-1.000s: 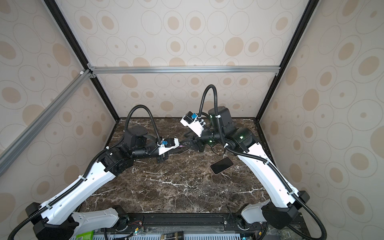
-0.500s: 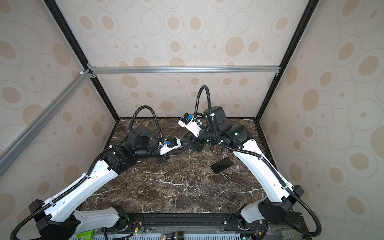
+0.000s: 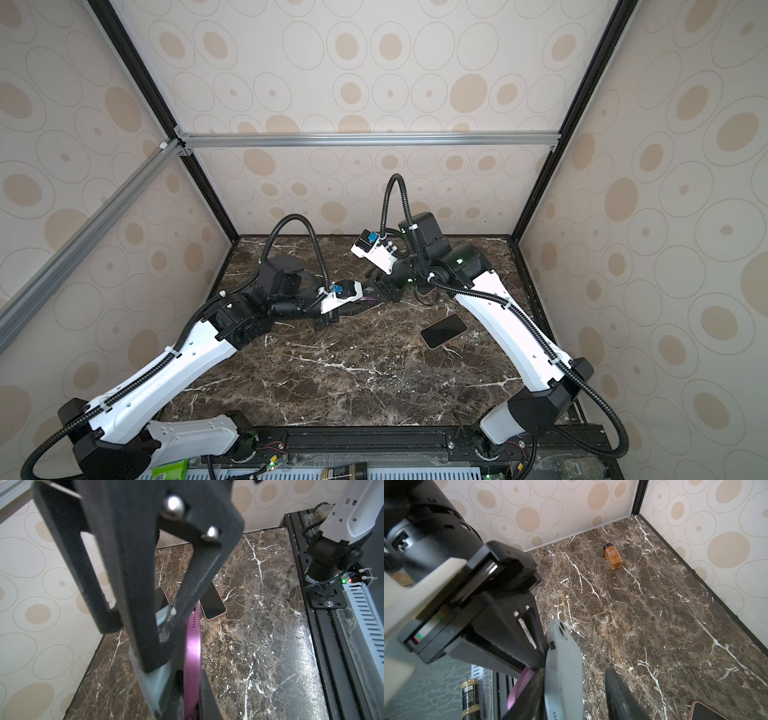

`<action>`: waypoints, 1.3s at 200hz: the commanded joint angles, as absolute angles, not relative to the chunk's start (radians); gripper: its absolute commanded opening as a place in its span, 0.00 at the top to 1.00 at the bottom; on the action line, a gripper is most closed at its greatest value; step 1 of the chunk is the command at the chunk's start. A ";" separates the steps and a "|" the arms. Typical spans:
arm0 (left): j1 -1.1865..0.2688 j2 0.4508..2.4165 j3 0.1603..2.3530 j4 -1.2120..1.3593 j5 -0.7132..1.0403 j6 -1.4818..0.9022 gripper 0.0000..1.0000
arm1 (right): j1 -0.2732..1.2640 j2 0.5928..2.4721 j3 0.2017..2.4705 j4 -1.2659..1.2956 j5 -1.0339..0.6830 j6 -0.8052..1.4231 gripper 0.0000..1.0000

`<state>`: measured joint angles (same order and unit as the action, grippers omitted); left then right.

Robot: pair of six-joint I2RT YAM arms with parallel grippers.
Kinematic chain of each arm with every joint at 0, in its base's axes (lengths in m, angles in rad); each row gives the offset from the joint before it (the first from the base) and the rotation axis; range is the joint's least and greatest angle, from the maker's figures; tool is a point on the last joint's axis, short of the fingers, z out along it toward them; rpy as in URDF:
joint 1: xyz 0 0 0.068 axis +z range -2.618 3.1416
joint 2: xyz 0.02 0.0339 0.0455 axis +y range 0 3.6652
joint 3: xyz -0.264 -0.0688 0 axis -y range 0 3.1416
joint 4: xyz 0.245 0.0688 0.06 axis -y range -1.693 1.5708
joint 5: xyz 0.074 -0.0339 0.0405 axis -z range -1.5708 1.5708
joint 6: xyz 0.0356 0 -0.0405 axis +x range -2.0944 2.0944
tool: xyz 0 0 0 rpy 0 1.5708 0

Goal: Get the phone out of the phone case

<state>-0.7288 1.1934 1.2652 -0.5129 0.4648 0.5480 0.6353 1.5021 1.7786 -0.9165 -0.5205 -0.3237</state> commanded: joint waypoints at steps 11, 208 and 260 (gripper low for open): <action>-0.744 1.148 1.311 -0.373 0.509 0.583 1.00 | 0.618 1.500 1.751 -1.002 -0.460 -0.343 0.52; -0.743 1.111 1.281 -0.331 0.650 0.534 1.00 | 0.511 1.471 1.655 -0.854 -0.646 -0.163 0.75; -0.715 1.062 1.228 -0.258 0.780 0.475 1.00 | 0.449 1.420 1.578 -0.717 -0.680 -0.058 0.86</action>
<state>-0.7311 1.1130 1.2434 -0.3862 0.6624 0.5083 0.4648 1.4567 1.6016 -0.7845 -0.6838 -0.1184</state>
